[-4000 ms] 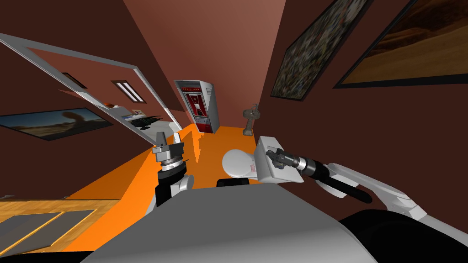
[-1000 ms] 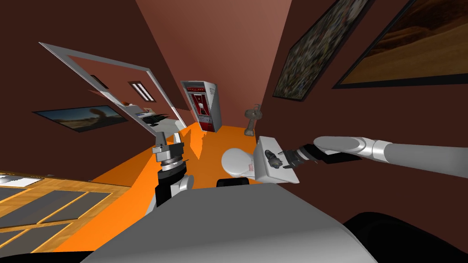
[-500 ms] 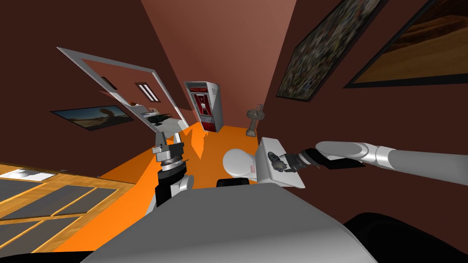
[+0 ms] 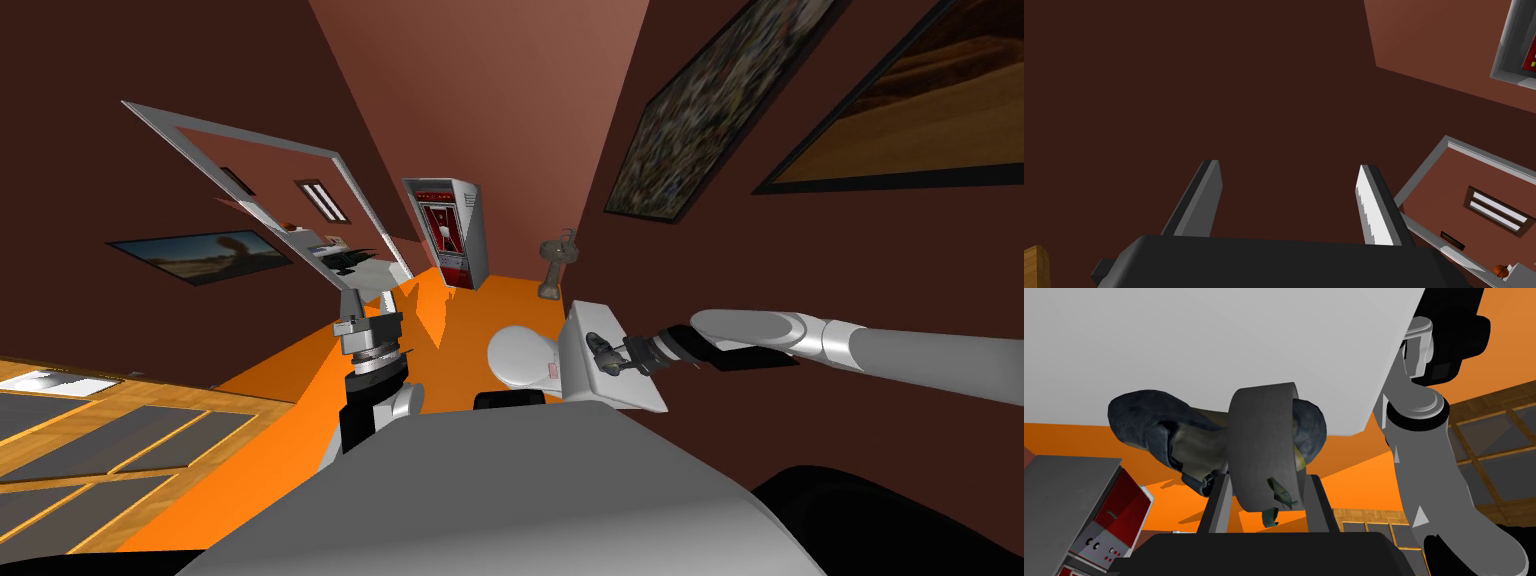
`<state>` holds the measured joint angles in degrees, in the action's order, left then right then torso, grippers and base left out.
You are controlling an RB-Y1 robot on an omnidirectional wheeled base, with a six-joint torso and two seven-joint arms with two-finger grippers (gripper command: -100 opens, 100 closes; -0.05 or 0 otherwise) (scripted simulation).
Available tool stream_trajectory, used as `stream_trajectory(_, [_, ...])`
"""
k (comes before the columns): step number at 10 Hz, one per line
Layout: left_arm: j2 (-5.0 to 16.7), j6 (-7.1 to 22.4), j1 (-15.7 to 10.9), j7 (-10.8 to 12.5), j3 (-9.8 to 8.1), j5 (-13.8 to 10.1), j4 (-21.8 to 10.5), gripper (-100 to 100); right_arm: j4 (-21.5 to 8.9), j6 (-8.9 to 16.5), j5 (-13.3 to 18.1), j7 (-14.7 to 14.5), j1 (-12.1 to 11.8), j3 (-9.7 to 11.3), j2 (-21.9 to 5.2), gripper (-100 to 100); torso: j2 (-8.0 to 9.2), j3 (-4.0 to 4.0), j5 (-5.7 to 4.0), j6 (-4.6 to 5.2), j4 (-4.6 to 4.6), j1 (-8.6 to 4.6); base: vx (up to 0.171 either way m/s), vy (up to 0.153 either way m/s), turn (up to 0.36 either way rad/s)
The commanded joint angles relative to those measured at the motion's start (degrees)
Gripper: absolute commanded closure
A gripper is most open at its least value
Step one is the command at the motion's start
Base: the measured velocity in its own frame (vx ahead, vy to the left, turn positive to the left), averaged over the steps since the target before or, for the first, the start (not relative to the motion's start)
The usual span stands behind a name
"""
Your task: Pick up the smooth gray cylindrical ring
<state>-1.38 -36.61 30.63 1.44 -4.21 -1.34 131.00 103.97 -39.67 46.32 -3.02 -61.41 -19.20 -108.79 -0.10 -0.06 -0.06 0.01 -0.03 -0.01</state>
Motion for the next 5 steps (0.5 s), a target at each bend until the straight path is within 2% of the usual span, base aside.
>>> stream_trajectory(1, [0.0,0.0,0.0,0.0,0.0,0.0,0.0,0,0.0,0.0,0.0,0.0,0.0,0.0,0.0,0,0.0,0.0,0.0,0.0,0.0,0.0,0.0,0.0,0.0])
stream_trajectory(2, [0.0,0.0,0.0,0.0,0.0,0.0,0.0,0,0.49,0.1,1.54,0.44,-0.26,0.01,1.62,100,0.0,0.0,0.0,0.0,0.0,0.0,0.007,-0.002,0.028])
stream_trajectory(3, [0.0,0.0,0.0,0.0,0.0,0.0,0.0,0,-0.04,-1.68,1.08,1.61,0.77,-1.34,0.17,100,0.01,-0.01,-0.08,0.04,-0.04,-0.03,-0.027,-0.019,-0.097])
stream_trajectory(5, [0.0,0.0,0.0,0.0,0.0,0.0,0.0,0,-0.56,-3.45,0.62,2.77,1.8,-2.69,-1.28,100,0.19,0.09,-0.08,0.11,-0.01,-0.16,-0.049,-0.038,-0.103])
